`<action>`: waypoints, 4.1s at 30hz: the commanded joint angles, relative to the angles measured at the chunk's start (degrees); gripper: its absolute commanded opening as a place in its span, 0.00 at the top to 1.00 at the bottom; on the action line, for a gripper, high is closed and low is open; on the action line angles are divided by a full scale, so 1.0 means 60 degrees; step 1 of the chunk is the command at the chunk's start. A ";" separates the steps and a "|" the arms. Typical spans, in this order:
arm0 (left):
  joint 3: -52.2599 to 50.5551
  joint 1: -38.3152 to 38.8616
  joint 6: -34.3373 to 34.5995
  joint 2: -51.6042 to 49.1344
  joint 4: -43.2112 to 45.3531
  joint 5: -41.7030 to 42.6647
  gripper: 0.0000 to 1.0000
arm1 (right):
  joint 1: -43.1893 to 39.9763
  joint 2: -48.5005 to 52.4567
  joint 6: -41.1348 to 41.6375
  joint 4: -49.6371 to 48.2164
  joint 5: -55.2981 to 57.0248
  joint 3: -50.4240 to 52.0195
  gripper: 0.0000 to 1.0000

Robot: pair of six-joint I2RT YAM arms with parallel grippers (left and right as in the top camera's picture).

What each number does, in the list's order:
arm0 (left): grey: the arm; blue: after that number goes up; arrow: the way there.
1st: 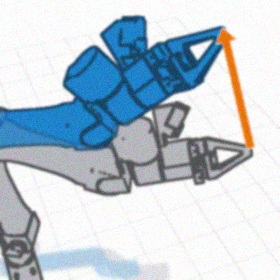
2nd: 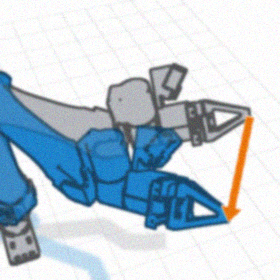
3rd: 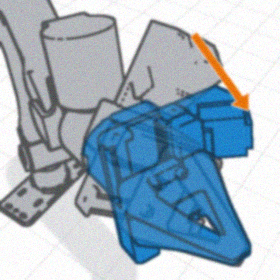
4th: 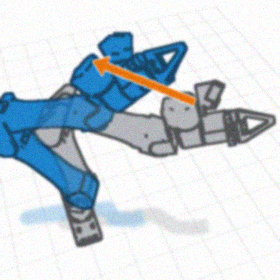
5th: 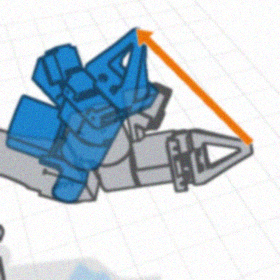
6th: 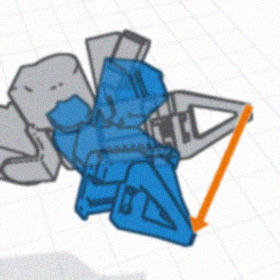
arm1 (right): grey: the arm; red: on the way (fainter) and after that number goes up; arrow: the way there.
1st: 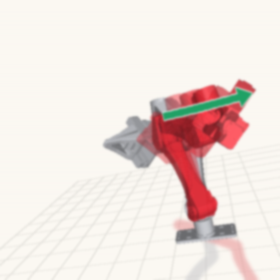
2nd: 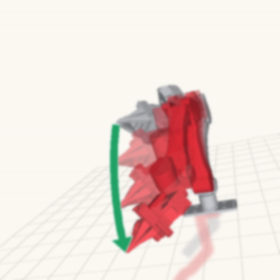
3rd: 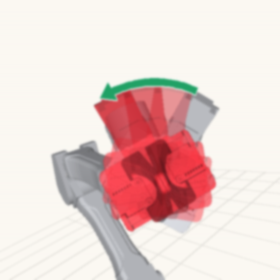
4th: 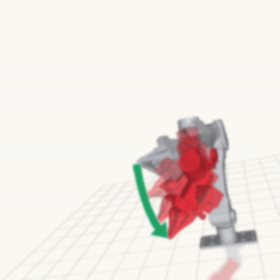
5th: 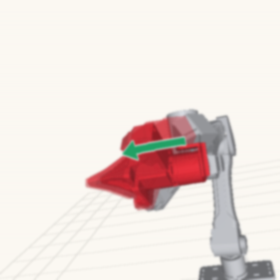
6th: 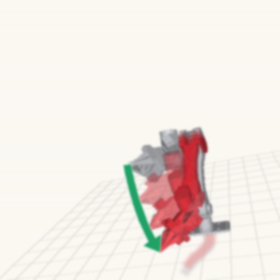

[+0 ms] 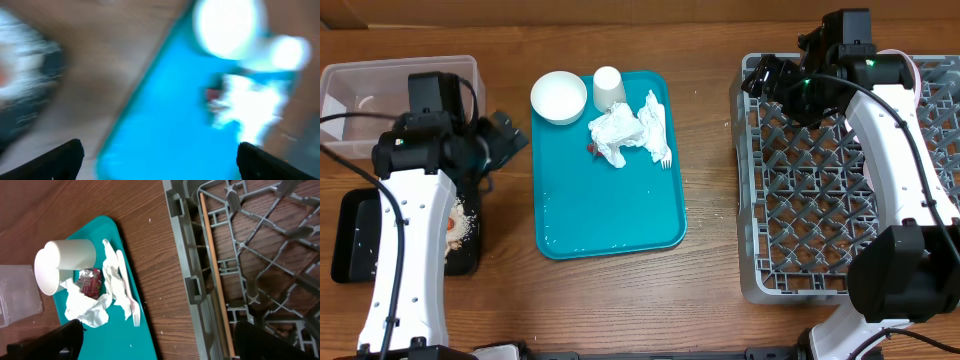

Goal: Sort waste into correct bins and load items into the dishwasher rack
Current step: 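Reach the left gripper to the tissue and red wrapper and grasp, then carry the tissue left to the clear plastic bin, then open the left gripper to drop the tissue into the bin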

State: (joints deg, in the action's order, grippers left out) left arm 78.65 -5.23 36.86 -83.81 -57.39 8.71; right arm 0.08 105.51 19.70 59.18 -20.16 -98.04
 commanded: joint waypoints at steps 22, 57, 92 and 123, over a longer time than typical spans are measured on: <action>0.0062 0.3534 0.1002 -0.3982 0.3905 -0.0594 0.00 | -0.0025 -0.0138 0.0047 -0.0036 -0.0047 -0.0153 0.00; 0.0317 0.4324 -0.3195 -0.5184 0.5723 -0.1880 0.45 | -0.0025 -0.0138 0.0047 -0.0036 -0.0047 -0.0153 0.00; 0.7187 0.1723 -0.0801 -0.4845 -0.1195 -0.4546 0.96 | -0.0025 -0.0138 0.0047 -0.0036 -0.0047 -0.0153 0.00; 0.7169 -0.2918 0.1541 -0.6867 0.0208 -0.2841 0.00 | -0.0025 -0.0138 0.0047 -0.0036 -0.0047 -0.0153 0.00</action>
State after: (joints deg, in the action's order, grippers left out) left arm 121.10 -22.55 45.23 -125.40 -56.25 -11.18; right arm 0.08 105.51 19.73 59.16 -20.16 -98.04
